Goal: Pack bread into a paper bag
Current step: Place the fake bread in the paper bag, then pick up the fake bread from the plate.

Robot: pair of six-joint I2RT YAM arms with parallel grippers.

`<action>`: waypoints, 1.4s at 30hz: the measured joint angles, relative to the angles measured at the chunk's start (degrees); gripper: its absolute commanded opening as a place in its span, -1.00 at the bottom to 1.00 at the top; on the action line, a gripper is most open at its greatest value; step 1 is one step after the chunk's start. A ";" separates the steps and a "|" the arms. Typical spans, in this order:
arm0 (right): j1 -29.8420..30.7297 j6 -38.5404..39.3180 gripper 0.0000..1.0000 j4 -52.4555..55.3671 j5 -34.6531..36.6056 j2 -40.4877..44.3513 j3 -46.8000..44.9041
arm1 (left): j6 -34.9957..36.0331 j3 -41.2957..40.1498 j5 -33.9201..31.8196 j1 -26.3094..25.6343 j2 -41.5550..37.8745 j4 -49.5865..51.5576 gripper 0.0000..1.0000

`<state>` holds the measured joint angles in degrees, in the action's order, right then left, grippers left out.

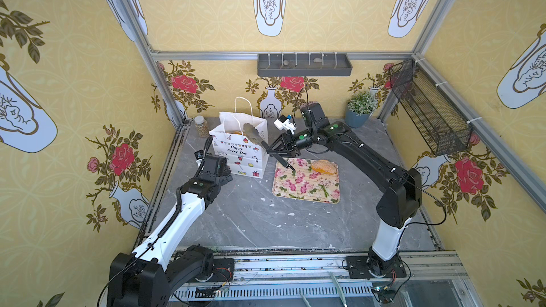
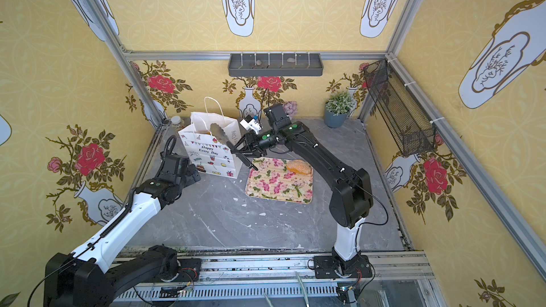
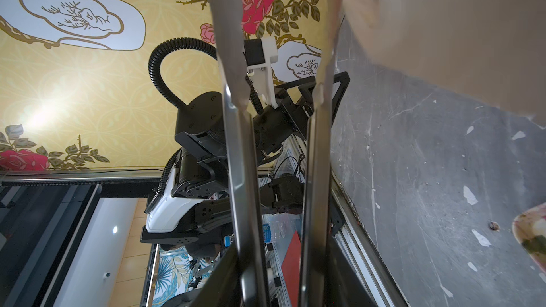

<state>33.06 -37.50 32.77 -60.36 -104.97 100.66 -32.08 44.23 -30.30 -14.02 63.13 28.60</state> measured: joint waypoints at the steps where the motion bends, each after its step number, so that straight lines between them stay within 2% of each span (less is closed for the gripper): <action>1: -0.04 0.00 -0.16 -0.02 0.04 0.09 0.00 | 0.00 0.00 0.00 -0.02 0.07 0.00 0.98; 9: -0.72 0.00 -0.16 0.11 0.66 2.25 0.00 | 0.00 -0.09 0.00 -0.02 -0.11 0.00 0.98; 15: -2.91 -0.04 -0.17 0.09 0.81 8.11 -3.32 | 0.00 -0.33 0.00 -0.02 -0.15 0.02 0.98; 23: -12.09 -3.32 -0.19 -1.29 0.70 19.89 -21.92 | -0.04 -0.68 0.33 0.00 0.66 -0.68 0.98; 32: -20.96 -4.48 -0.19 -0.94 0.26 30.53 -36.20 | -0.09 -0.68 0.59 0.00 1.75 -1.73 0.98; 42: -32.44 -6.14 -0.19 0.04 -2.67 34.64 -53.27 | -0.46 -0.92 1.31 0.00 2.97 -2.71 0.98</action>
<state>0.62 -43.64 32.82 -63.02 -70.32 47.40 -32.53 43.31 -28.99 -14.02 66.11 25.89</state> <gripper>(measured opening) 0.407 0.990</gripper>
